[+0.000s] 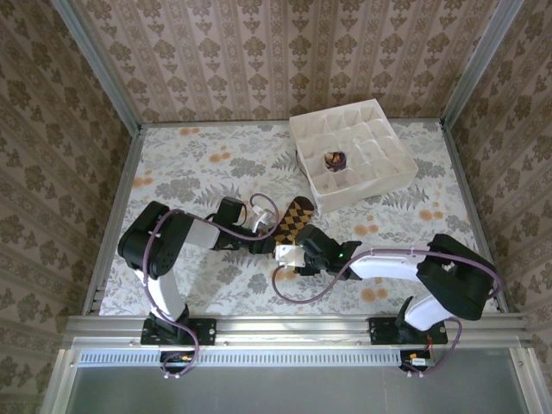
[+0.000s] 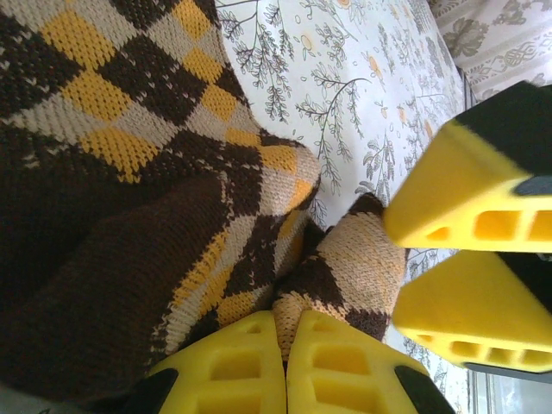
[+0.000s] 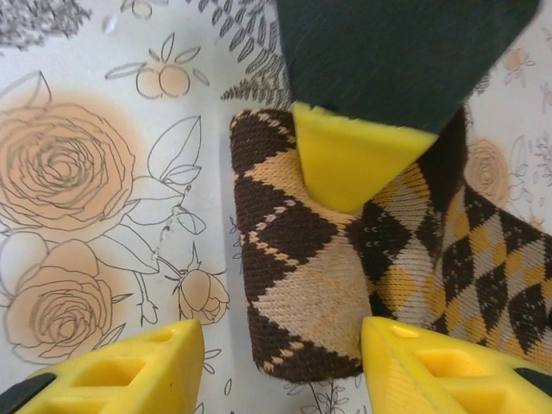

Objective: Roll the socks

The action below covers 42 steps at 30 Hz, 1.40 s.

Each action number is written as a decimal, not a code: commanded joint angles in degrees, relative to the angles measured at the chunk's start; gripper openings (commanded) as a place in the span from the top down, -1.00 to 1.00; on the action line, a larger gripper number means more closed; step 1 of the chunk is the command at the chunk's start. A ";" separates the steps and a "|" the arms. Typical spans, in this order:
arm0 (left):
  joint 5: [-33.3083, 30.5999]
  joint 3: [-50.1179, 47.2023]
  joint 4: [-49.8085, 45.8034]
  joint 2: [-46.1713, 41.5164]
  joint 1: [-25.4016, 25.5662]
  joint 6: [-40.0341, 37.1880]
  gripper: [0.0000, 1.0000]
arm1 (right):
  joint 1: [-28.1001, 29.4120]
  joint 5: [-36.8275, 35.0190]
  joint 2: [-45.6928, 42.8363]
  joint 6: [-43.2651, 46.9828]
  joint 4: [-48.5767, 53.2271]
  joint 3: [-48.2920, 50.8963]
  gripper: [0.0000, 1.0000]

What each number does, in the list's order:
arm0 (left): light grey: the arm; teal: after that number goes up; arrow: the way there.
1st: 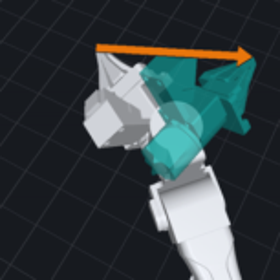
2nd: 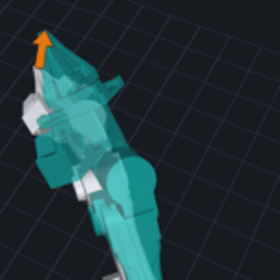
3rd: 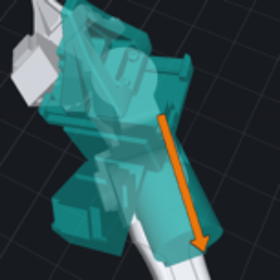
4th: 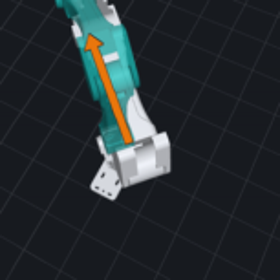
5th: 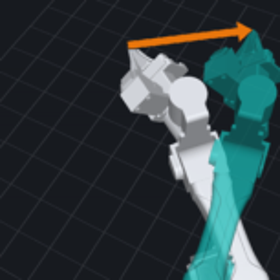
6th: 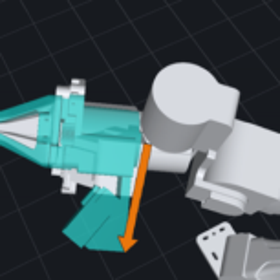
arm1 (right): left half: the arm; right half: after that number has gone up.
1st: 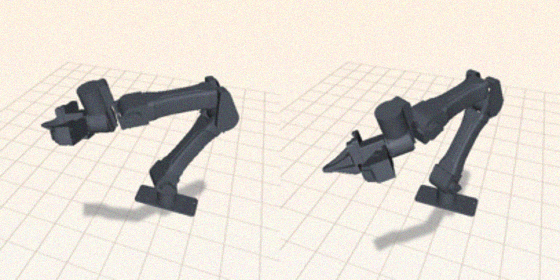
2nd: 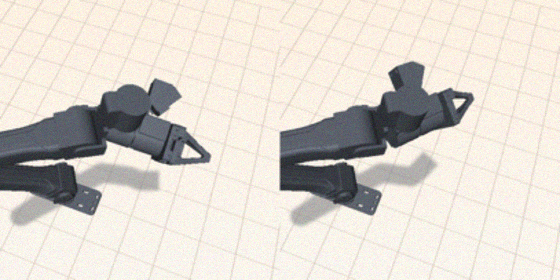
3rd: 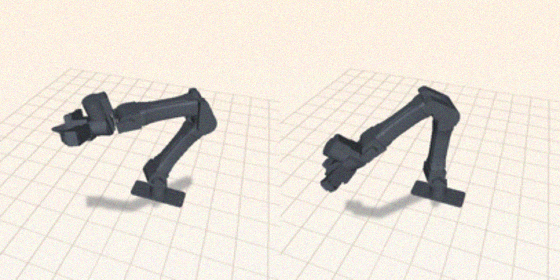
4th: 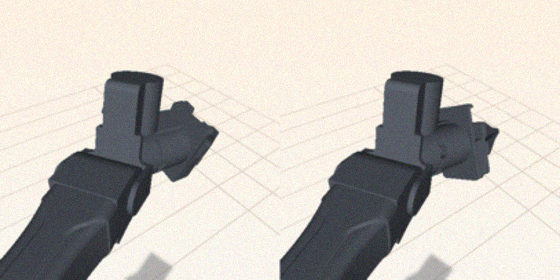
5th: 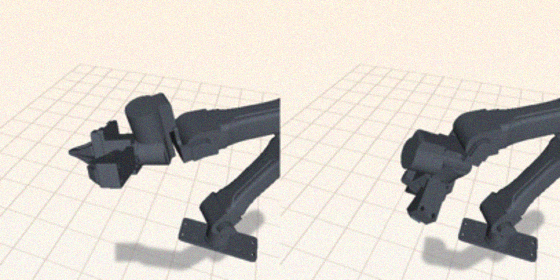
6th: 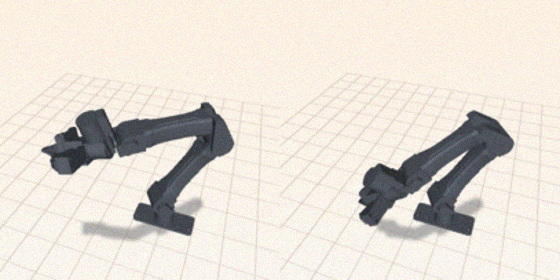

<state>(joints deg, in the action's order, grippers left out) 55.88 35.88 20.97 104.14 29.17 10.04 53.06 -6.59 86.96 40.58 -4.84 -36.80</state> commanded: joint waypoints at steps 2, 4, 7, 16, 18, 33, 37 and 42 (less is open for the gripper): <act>-6.67 -1.25 -5.60 4.14 -0.59 -0.11 1.00 | 0.40 -3.44 3.16 2.43 -3.60 -1.96 -0.04; -6.44 -1.30 -5.51 4.21 -0.60 -0.03 1.00 | 0.35 -4.10 4.23 2.64 -4.64 -2.23 -0.04; -5.98 -1.25 -5.42 4.47 -0.78 0.10 1.00 | 0.33 -4.70 5.31 2.75 -5.99 -2.01 -0.04; -5.51 -3.27 -1.13 4.33 -1.47 1.18 1.00 | 0.23 -2.72 7.44 3.34 -0.28 -4.60 0.78; -5.69 -4.83 2.21 3.93 -1.72 2.18 1.00 | 0.16 -1.43 6.86 2.24 3.56 -5.78 1.00; -10.32 -20.16 40.18 -1.53 -5.46 7.62 0.43 | -6.88 22.44 15.54 -7.17 42.90 -26.07 1.00; -14.30 -25.43 48.41 -4.73 -5.48 4.31 0.39 | -8.76 26.11 18.47 -8.79 47.03 -29.27 1.00; -15.20 -28.11 51.44 -7.64 -3.43 -4.22 0.32 | -11.25 32.13 22.49 -9.24 52.63 -33.52 1.00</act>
<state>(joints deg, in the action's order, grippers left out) 42.83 8.60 67.68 98.48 24.49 12.53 42.76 19.51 106.61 32.51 38.89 -68.64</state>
